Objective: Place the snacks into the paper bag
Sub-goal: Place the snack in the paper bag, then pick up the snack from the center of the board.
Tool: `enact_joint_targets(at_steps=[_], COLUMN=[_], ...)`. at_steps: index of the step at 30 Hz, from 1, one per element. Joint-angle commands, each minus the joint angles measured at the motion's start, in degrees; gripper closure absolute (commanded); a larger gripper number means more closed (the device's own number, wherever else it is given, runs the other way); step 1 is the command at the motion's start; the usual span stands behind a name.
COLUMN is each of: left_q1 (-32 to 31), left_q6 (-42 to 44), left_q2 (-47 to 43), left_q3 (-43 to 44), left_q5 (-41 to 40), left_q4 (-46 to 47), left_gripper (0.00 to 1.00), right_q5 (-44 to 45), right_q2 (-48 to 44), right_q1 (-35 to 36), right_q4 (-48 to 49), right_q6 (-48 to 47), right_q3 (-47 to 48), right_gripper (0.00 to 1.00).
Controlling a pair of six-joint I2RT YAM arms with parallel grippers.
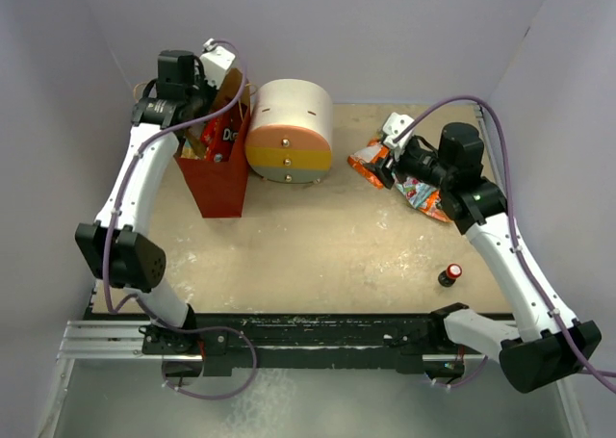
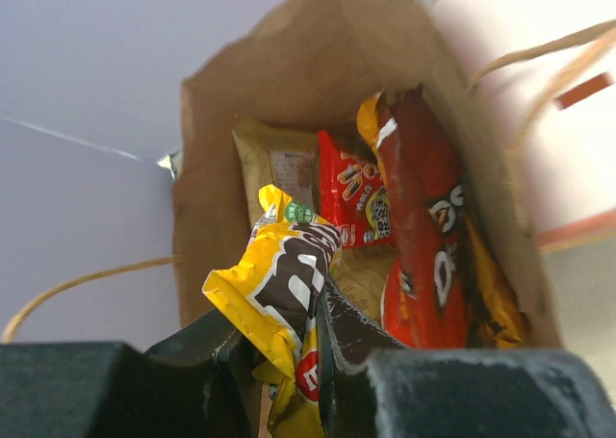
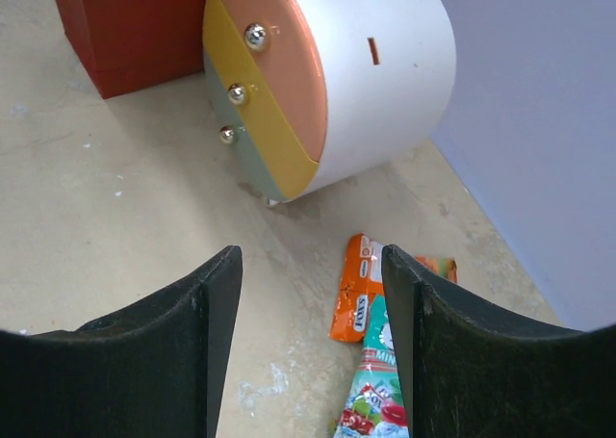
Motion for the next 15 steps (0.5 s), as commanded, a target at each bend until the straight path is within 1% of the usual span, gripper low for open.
enact_joint_targets(at_steps=[1,5,8,11,13,15], left_q1=[3.08,4.33,4.61,4.62,4.62,4.62], left_q6=[-0.05,-2.35,-3.28,-3.57,-3.77,-3.73], left_q2=[3.13,4.68,4.2,2.59,1.08,-0.91], left_q3=[1.88,2.23,2.73,2.76,2.71,2.17], left_q5=[0.99,4.45,4.62,4.29,4.25,4.29], left_q4=[1.96,0.08,-0.33,-0.02,0.26,0.93], left_gripper=[0.77,0.55,0.38,0.28,0.25,0.23], right_q5=[2.64,6.14,9.74,12.45,13.68,16.7], right_q2=[-2.05,-2.29,-2.01,-1.03,-0.13,1.02], right_q1=[-1.59,-2.95,-3.57,-4.27,-4.73,-4.94], right_q4=[4.39,6.25,7.69,7.69,7.5,6.84], right_q6=[2.23,3.32,4.45,6.14,6.77,6.59], right_q3=[-0.86,-1.99,-2.52,-1.77,-1.11,-0.42], right_gripper=[0.37,0.36,0.34,0.34,0.34,0.34])
